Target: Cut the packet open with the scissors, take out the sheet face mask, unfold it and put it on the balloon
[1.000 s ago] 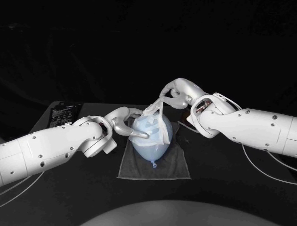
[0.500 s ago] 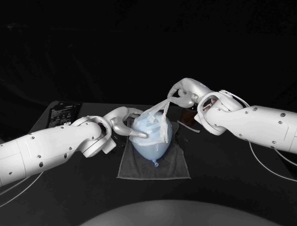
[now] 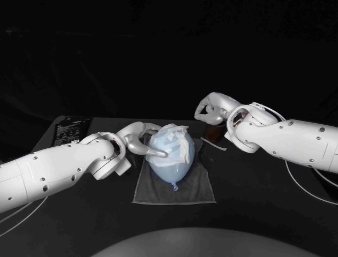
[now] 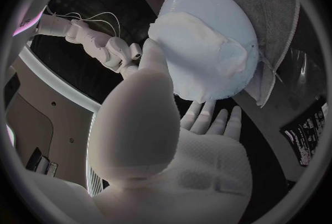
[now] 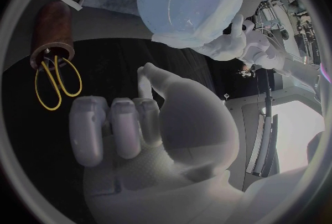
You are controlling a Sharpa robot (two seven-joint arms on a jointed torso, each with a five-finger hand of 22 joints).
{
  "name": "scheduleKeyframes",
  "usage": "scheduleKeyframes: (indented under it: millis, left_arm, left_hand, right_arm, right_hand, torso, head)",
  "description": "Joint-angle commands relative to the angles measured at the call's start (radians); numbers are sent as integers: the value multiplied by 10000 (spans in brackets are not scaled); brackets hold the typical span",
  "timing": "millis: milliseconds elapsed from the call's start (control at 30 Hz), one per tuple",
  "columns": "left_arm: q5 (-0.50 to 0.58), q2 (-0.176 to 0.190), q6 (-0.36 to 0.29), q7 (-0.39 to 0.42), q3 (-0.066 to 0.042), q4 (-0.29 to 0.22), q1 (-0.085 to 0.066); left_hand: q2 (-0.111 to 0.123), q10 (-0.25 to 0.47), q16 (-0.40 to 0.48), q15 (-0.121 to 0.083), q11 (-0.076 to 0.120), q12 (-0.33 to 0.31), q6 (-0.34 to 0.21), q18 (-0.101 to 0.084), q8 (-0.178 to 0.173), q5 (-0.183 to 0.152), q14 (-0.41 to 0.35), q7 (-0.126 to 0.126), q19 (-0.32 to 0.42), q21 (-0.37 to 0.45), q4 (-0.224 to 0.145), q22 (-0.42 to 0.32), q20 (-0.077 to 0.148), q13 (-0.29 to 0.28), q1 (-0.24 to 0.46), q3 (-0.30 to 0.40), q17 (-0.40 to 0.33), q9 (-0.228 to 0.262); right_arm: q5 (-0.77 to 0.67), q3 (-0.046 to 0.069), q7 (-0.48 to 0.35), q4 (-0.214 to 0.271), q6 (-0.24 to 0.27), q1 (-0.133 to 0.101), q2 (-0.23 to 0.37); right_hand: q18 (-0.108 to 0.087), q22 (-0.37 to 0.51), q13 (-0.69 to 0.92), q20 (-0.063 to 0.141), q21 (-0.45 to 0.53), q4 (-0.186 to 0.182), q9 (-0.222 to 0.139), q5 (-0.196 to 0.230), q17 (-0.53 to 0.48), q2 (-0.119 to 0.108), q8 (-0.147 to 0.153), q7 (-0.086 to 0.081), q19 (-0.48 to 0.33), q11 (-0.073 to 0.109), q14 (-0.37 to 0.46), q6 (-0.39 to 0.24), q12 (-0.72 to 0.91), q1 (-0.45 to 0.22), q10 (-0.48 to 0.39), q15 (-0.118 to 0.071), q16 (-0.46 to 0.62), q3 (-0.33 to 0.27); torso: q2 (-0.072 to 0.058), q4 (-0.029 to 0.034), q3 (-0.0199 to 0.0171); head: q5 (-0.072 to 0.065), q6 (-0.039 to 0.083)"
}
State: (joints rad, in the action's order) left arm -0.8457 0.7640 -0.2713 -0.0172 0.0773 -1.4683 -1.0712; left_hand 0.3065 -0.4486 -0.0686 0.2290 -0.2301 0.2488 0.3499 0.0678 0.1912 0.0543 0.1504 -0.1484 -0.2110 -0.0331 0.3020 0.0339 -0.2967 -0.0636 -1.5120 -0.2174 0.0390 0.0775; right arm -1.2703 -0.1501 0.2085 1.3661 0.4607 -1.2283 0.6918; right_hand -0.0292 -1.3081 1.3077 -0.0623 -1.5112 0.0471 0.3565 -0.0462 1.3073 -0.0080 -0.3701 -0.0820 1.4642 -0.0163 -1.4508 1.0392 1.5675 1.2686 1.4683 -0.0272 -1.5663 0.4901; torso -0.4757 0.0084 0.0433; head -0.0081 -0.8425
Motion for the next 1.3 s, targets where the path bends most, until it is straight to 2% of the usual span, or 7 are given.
scheduleKeyframes:
  millis: [33,200,300,600,933,1133,1300]
  left_arm:
    - [50,-27,234,-88,27,-47,28]
    - [50,-26,234,-92,27,-60,28]
    - [50,-18,229,-93,28,-66,28]
    - [50,-7,215,-85,28,-70,28]
    - [50,31,201,-78,28,-69,27]
    - [50,58,192,-76,28,-72,27]
    - [50,75,201,-75,28,-74,27]
  left_hand:
    - [5,-1,66,-69,14,24,-54,-112,-18,20,5,-1158,84,-17,10,9,-12,-4,-53,-19,11,10]
    - [5,-1,66,-69,14,24,-54,-112,-18,20,5,-1158,84,-17,10,9,-12,-4,-53,-19,11,10]
    - [5,-1,66,-69,14,24,-54,-112,-18,20,5,-1158,84,-17,10,9,-12,-4,-53,-19,11,10]
    - [5,-8,63,-68,16,31,-69,-112,-24,19,18,-1154,86,-17,10,9,-11,-4,-44,-21,15,10]
    - [4,-20,59,-69,18,41,-62,-111,-19,19,31,-1152,76,-19,9,11,-11,-5,-41,-20,19,14]
    - [4,-20,59,-69,18,41,-62,-111,-19,19,31,-1152,76,-19,9,11,-11,-5,-41,-20,19,14]
    - [4,-20,59,-69,18,41,-62,-111,-19,19,31,-1152,76,-19,9,11,-11,-5,-41,-20,19,14]
  right_arm:
    - [100,-19,241,-169,-206,21,-128]
    - [464,-50,158,-337,20,80,-257]
    - [887,-60,91,-207,250,96,-143]
    - [2245,-96,17,1359,614,298,890]
    - [3503,-188,105,3198,1094,1063,2086]
    - [4126,-209,-209,3696,1746,1549,2312]
    - [2581,-221,-666,3843,2515,1921,2382]
  right_hand:
    - [138,-2423,2631,77,68,-28,14,-24,2635,91,-48,-9,809,74,-1200,67,33,43,1025,-256,-45,48]
    - [112,-2387,2631,84,186,-70,13,-24,2635,73,-36,-38,762,57,-1200,-90,33,-48,1025,-250,-45,66]
    - [80,-2339,2631,42,343,-265,-64,-20,2635,-177,145,-196,700,-72,-1200,-484,33,-409,1025,-158,-45,-157]
    - [52,-2295,2631,-76,487,-613,-177,-20,2635,-489,340,-372,642,-239,-1200,-791,33,-841,1025,-4,-45,-549]
    - [53,-2300,2631,-114,470,-700,-207,-20,2635,-589,365,-401,651,-260,-1200,-825,33,-874,1025,16,-45,-685]
    - [3,-2231,2631,-176,694,-582,-281,-27,2635,-743,474,-493,564,-342,-1200,-1025,33,-613,1025,76,-45,-767]
    - [-46,-2162,2631,-243,920,-215,-340,-25,2635,-1043,532,-568,475,-407,-1200,-1124,33,-191,1025,143,-45,-828]
  torso:
    - [-12,0,-2]
    - [-10,21,-1]
    - [-3,14,8]
    - [5,-3,9]
    - [-2,-16,-11]
    - [-9,-10,-6]
    - [-8,5,5]
  head:
    - [-29,18]
    - [-79,21]
    - [-91,12]
    - [-197,-27]
    - [-270,-100]
    - [-335,-173]
    - [-410,-220]
